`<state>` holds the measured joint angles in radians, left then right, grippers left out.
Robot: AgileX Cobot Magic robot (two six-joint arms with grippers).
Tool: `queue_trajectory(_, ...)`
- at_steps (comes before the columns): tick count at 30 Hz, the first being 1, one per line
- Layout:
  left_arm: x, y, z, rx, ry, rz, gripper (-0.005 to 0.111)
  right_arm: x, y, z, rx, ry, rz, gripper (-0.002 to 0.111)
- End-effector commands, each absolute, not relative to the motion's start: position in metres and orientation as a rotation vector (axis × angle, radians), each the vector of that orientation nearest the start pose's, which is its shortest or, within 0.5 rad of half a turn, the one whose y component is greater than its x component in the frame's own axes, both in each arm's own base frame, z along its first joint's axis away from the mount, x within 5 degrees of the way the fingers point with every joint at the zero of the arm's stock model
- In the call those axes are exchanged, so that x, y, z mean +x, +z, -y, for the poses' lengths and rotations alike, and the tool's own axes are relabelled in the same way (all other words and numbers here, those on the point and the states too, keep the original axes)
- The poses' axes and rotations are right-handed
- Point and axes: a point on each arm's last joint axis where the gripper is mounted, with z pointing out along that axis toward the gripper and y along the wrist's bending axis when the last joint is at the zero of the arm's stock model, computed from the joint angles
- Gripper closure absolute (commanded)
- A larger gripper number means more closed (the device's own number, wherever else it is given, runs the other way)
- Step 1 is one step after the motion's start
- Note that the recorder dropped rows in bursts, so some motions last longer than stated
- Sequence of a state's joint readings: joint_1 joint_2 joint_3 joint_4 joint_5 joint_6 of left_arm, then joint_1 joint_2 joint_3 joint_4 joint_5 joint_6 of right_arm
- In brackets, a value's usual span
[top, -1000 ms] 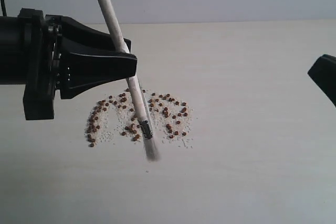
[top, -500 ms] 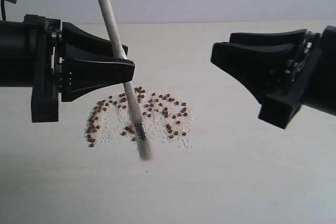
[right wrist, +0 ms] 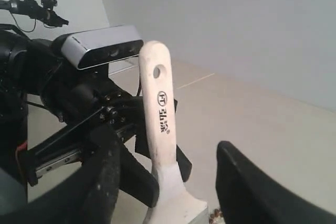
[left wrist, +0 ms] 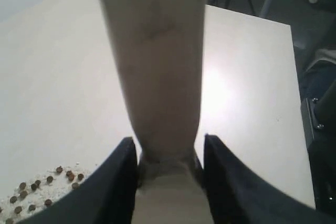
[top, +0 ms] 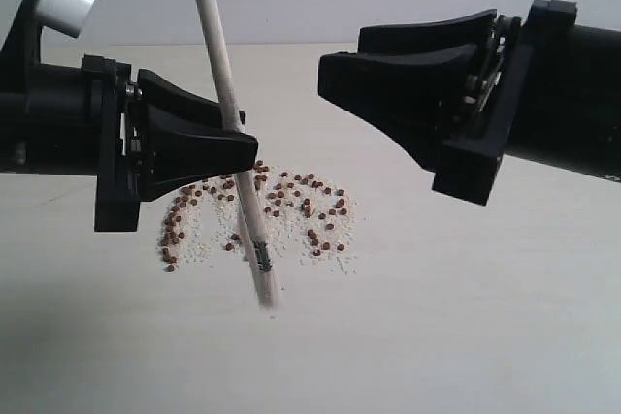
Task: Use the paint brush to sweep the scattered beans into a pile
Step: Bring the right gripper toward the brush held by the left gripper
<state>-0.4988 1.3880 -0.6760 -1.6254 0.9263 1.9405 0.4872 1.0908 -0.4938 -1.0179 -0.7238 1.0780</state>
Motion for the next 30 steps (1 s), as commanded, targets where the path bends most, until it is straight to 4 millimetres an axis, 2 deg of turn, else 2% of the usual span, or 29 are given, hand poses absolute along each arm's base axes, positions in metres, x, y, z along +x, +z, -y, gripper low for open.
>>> queue_trajectory(1,0.189,0.249,0.187,1.236,-1.129,-1.626,0.107,0.167,0.277,-0.148,-0.749,0.991,-1.591,0.055)
queue_trajectory(8,0.193,0.255,0.190,1.244,-1.146,-1.615,0.107,0.181,0.266,-0.154,-0.821,0.903,-1.626,0.055)
queue_trajectory(13,0.198,0.250,0.190,1.238,-1.100,-1.652,0.107,0.194,0.273,-0.157,-0.874,0.799,-1.635,0.053)
queue_trajectory(17,0.202,0.243,0.190,1.232,-1.071,-1.686,0.107,0.198,0.279,-0.158,-0.859,0.784,-1.632,0.053)
queue_trajectory(19,0.203,0.241,0.191,1.235,-1.071,-1.690,0.107,0.203,0.276,-0.154,-0.819,0.728,-1.696,0.055)
queue_trajectory(22,0.204,0.239,0.191,1.235,-1.074,-1.699,0.107,0.204,0.271,-0.151,-0.863,0.647,-1.722,0.065)
queue_trajectory(26,0.206,0.237,0.193,1.241,-1.073,-1.703,0.107,0.202,0.276,-0.155,-0.825,0.745,-1.689,0.078)
queue_trajectory(28,0.209,0.238,0.196,1.245,-1.078,-1.701,0.107,0.202,0.277,-0.155,-0.772,0.788,-1.719,0.078)
queue_trajectory(30,0.210,0.239,0.201,1.263,-1.084,-1.692,0.107,0.205,0.274,-0.152,-0.750,0.740,-1.756,0.072)
